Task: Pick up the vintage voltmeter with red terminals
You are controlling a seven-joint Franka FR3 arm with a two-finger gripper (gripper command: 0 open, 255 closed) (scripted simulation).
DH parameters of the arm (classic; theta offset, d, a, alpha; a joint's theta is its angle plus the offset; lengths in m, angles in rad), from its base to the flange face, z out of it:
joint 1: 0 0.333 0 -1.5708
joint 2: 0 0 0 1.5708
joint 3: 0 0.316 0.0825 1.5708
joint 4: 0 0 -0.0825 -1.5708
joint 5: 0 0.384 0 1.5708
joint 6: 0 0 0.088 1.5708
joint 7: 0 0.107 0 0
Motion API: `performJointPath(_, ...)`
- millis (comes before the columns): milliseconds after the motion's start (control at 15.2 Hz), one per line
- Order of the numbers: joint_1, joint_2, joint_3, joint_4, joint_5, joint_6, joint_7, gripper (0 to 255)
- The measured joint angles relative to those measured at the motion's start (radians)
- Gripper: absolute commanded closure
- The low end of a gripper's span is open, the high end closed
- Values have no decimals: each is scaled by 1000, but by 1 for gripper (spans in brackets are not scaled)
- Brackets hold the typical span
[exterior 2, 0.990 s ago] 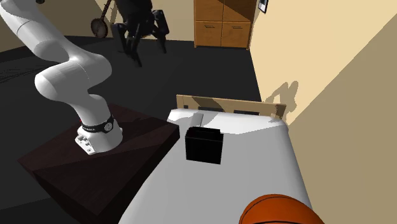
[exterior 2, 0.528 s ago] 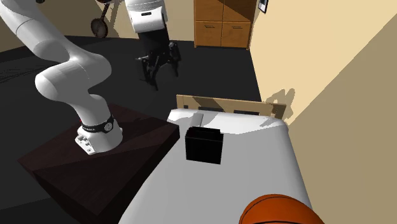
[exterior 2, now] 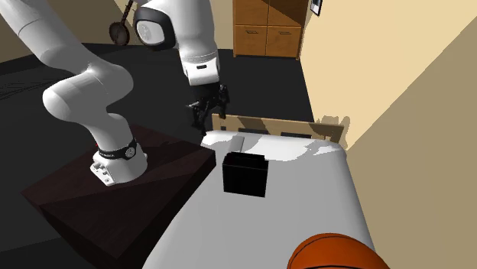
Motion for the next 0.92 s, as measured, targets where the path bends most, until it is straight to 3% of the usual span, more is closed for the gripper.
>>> performJointPath(594, 37, 286, 111, -66, 29, 338, 92, 0)
performJointPath(924, 33, 382, 122, -79, 22, 445, 98, 0)
